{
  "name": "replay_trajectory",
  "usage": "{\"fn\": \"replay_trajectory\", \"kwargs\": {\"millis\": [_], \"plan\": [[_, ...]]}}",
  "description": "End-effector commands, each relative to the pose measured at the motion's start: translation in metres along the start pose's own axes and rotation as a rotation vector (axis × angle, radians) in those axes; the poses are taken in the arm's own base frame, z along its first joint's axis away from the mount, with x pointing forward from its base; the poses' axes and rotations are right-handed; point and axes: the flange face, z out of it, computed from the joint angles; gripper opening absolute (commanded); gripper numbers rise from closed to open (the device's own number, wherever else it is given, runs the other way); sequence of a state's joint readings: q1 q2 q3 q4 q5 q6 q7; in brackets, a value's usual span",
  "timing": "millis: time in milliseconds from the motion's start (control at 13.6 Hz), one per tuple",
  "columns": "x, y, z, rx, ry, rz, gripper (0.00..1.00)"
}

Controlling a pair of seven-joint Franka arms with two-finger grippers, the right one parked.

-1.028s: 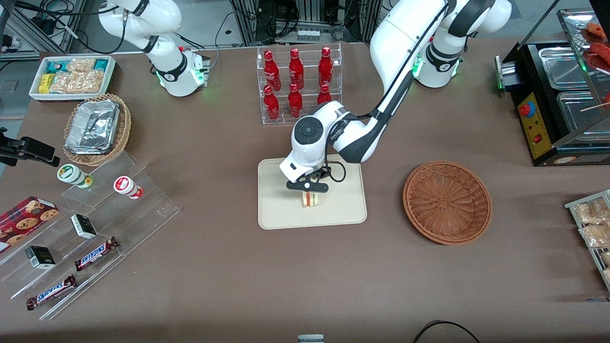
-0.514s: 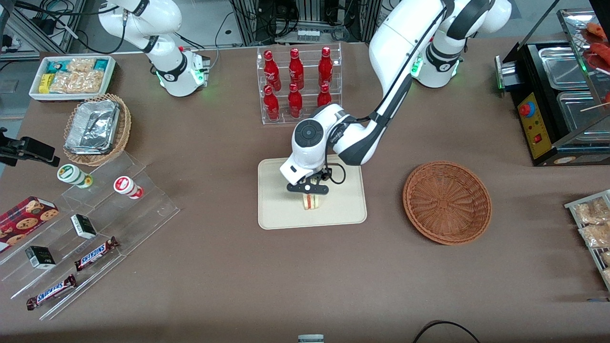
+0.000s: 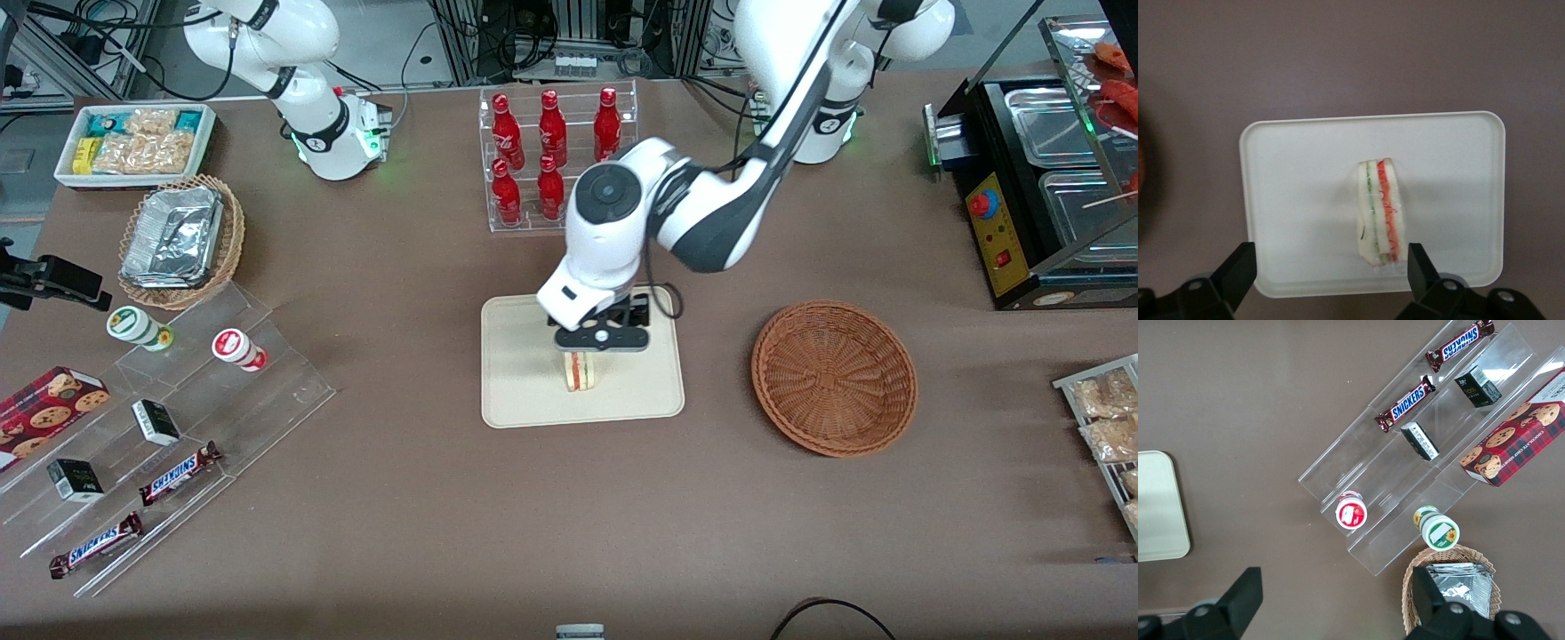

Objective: Place sandwich from basket to tray

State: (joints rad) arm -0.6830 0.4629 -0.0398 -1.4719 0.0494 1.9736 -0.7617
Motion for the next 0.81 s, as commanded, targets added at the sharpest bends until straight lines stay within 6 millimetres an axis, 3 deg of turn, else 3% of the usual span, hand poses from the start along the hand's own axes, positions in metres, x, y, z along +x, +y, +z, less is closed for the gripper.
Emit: {"fn": "replay_trajectory", "kwargs": {"millis": [0,147,220,367,734], "plan": [[0.007,-0.055,-0.059,0.042,-0.009,-0.076,1.00],[0.024,-0.107,-0.093,0.055,-0.013,-0.118,1.00],[0.025,-0.125,-0.109,0.060,-0.028,-0.071,1.00],[0.034,-0.178,-0.133,0.075,-0.060,-0.031,1.00],[0.031,-0.290,-0.156,0.061,-0.078,0.115,1.00]]}}
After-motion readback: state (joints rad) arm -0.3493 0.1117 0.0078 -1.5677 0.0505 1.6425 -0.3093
